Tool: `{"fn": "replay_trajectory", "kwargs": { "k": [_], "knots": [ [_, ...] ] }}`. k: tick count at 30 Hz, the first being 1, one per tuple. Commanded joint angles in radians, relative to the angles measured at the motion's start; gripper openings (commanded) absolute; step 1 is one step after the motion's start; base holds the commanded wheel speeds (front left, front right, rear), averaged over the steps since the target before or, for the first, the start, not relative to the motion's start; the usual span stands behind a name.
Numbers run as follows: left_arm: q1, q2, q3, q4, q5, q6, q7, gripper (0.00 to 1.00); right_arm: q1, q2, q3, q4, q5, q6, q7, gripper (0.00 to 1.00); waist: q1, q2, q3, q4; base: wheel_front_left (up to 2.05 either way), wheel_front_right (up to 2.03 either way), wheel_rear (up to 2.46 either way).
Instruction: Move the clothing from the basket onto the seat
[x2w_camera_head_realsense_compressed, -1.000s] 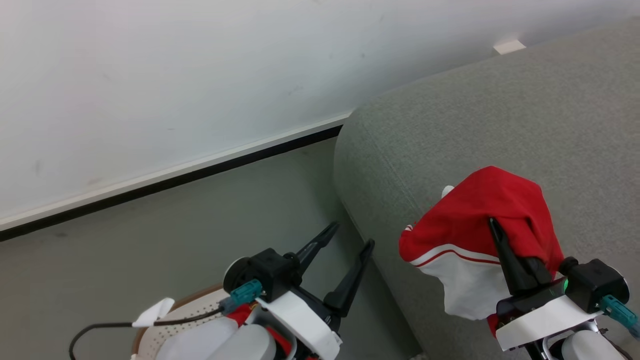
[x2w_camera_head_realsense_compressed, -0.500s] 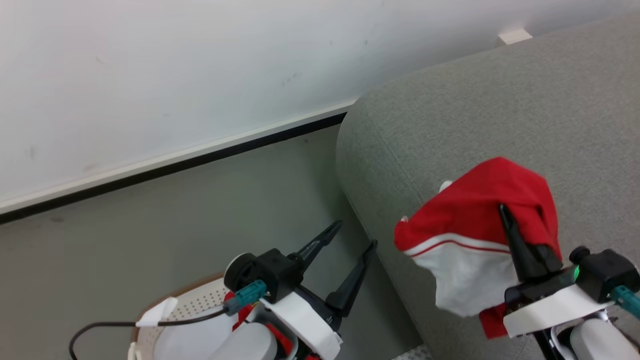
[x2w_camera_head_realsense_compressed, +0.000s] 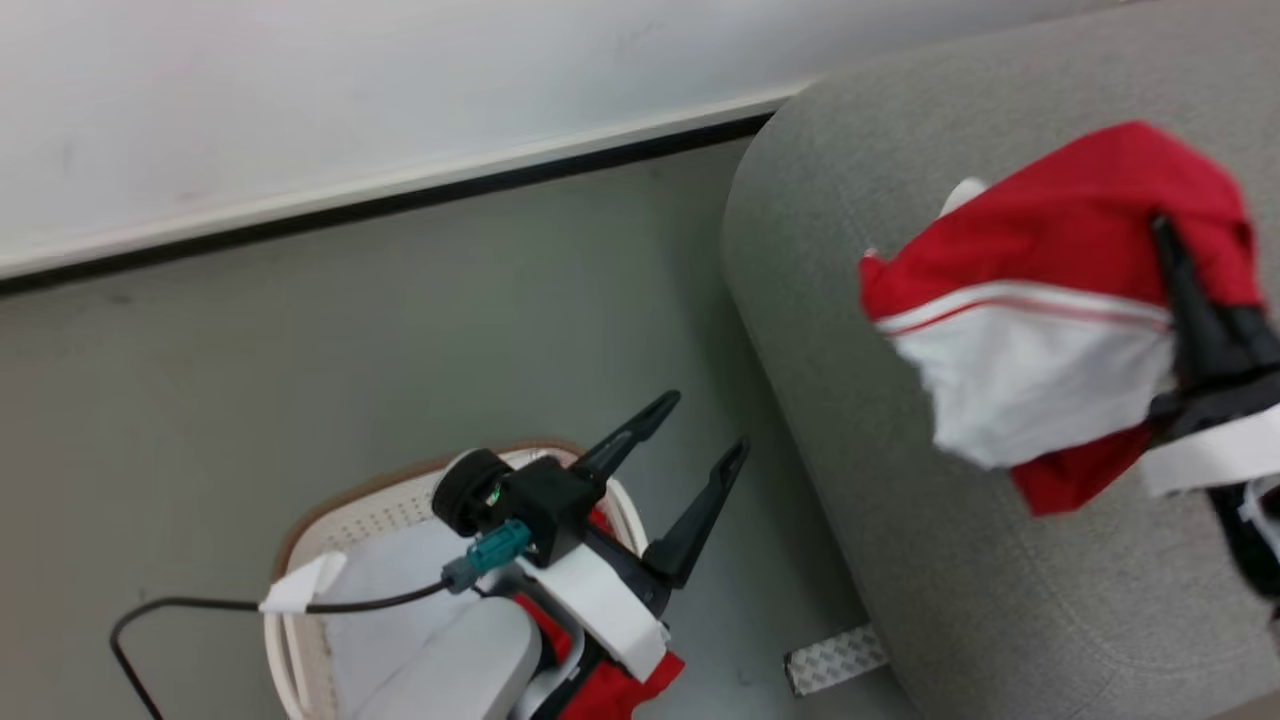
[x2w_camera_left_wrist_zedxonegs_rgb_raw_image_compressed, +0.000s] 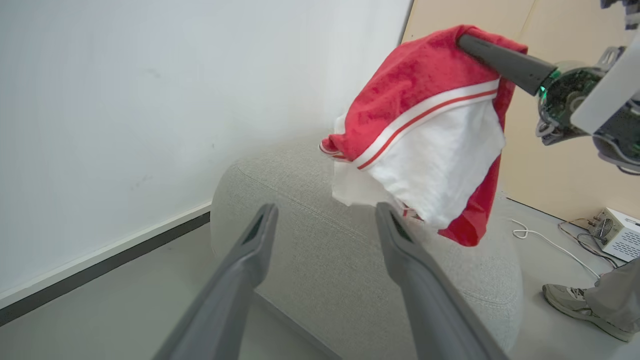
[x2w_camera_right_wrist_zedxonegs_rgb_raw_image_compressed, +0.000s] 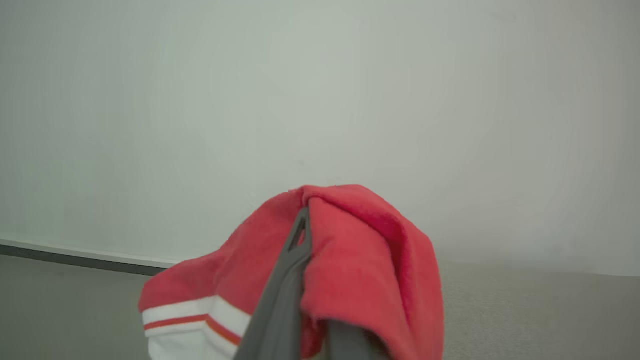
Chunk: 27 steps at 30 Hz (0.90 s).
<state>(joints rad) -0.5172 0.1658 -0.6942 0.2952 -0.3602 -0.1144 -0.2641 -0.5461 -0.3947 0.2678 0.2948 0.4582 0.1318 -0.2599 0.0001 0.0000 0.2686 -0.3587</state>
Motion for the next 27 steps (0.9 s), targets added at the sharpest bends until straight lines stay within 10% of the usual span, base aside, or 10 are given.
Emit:
{"fn": "replay_trajectory", "kwargs": {
  "k": [1, 16, 27],
  "knots": [
    [-0.018, 0.009, -0.001, -0.001, 0.018, -0.003, 0.002, 1.00, -0.039, -0.010, -0.005, 0.014, 0.015, -0.002, -0.001, 0.00, -0.0001, 0.0000, 0.064, 0.045, 0.00, 0.00, 0.00],
    [-0.120, 0.082, 0.011, -0.062, 0.030, -0.002, 0.030, 1.00, -0.477, -0.276, -0.006, 0.292, 0.054, -0.002, 0.060, 0.00, -0.0001, 0.0000, 0.355, 0.166, 0.00, 0.00, 0.00],
    [-0.136, 0.086, 0.020, -0.056, 0.014, 0.002, 0.020, 1.00, -0.618, -0.286, 0.111, 0.570, 0.055, -0.002, 0.298, 0.00, -0.0001, 0.0000, 0.405, 0.206, 0.00, 0.00, 0.00]
  ]
}}
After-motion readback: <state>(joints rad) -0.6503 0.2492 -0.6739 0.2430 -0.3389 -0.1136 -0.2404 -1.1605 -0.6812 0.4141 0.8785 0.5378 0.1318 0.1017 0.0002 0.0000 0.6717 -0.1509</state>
